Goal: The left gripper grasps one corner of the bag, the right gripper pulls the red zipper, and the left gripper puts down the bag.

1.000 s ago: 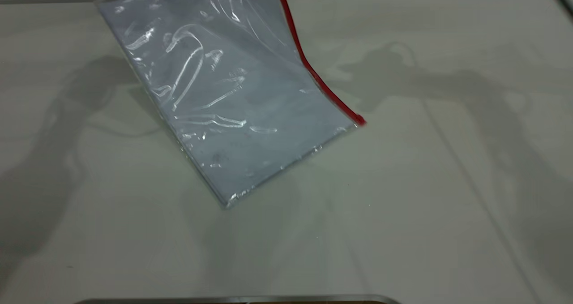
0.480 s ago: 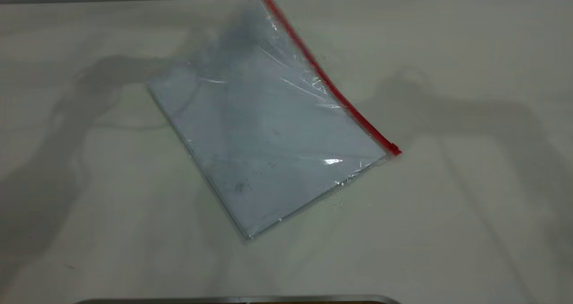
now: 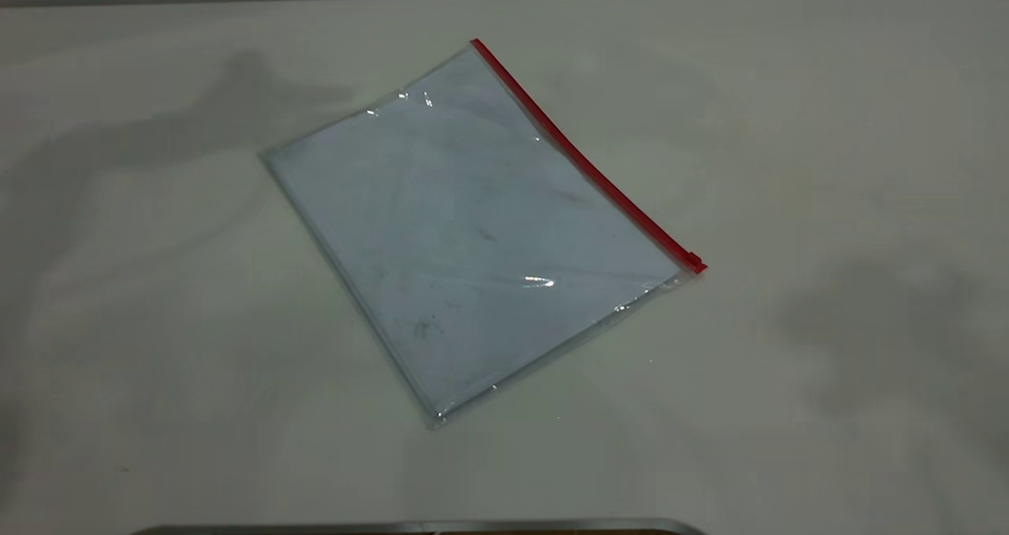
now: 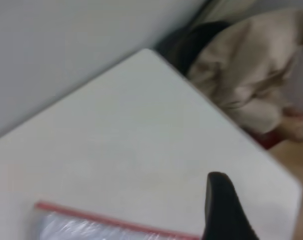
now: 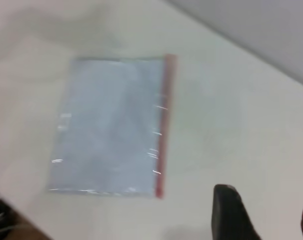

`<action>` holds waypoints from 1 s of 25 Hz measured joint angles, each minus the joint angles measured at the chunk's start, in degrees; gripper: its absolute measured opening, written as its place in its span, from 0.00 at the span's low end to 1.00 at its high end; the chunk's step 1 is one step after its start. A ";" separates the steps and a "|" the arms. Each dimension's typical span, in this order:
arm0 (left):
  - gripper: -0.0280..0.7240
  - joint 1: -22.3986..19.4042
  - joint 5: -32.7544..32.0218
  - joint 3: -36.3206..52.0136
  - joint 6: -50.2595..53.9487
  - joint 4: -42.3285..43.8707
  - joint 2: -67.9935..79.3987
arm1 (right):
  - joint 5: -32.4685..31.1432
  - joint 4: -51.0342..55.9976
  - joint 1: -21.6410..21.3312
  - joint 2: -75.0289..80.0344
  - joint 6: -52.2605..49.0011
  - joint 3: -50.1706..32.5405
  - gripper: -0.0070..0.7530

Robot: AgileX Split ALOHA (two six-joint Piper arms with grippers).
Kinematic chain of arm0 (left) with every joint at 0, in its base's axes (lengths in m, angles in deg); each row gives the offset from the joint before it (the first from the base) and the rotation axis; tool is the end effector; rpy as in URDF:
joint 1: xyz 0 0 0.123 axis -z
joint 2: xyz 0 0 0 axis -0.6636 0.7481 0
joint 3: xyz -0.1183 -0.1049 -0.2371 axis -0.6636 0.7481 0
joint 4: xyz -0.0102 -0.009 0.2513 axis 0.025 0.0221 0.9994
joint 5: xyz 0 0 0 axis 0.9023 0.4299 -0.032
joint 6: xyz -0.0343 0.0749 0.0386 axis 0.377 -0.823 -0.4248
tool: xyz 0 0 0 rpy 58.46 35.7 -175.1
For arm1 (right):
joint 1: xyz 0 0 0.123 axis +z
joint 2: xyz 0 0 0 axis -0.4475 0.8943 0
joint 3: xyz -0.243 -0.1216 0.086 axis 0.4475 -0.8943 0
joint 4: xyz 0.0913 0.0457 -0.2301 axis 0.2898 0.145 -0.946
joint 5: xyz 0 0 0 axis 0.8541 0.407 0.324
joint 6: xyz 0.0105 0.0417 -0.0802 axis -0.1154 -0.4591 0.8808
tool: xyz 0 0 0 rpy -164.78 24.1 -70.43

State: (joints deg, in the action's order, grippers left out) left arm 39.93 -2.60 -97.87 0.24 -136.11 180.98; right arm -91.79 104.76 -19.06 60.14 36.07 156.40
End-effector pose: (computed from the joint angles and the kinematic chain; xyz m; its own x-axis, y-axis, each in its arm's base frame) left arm 0.4508 -0.0611 0.3652 -0.5536 0.0946 -0.8274 0.7001 0.5908 -0.4009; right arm 0.2142 0.0519 0.4660 -0.5708 -0.3759 -0.7300 -0.5079 0.8602 -0.0459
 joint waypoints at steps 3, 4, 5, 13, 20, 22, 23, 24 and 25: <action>0.66 0.37 0.00 0.00 6.59 12.07 -8.31 | 0.00 -7.87 0.00 -8.61 -6.64 -6.08 0.52; 0.66 0.71 0.00 0.00 8.77 16.55 -10.88 | 0.00 -9.75 0.00 -11.55 -8.94 -8.85 0.52; 0.66 1.06 0.00 0.00 11.77 20.32 -12.86 | 0.00 -10.96 0.00 -13.91 -10.36 -11.93 0.52; 0.65 6.88 0.00 7.77 28.56 40.77 -25.46 | 0.00 -15.35 0.00 -31.90 -18.26 -39.30 0.52; 0.63 11.73 0.00 30.26 31.60 42.90 -34.46 | 5.93 -12.91 0.00 -42.31 -20.65 -60.93 0.52; 0.63 11.86 0.00 36.81 32.99 44.14 -37.20 | 6.36 -12.60 0.00 -43.66 -20.65 -62.51 0.52; 0.63 11.86 0.00 40.42 33.54 44.96 -38.78 | 6.79 -12.60 0.00 -43.93 -20.65 -62.53 0.52; 0.63 11.86 0.00 44.00 33.89 45.65 -40.45 | 7.03 -12.60 0.00 -44.04 -20.65 -62.53 0.52; 0.63 11.86 0.00 47.57 34.36 46.23 -42.15 | 7.05 -12.52 0.00 -44.08 -20.65 -62.58 0.52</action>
State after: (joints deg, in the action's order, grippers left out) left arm 51.80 -2.60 -50.30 34.60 -89.88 138.83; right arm -84.75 92.24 -19.06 16.06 15.41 93.82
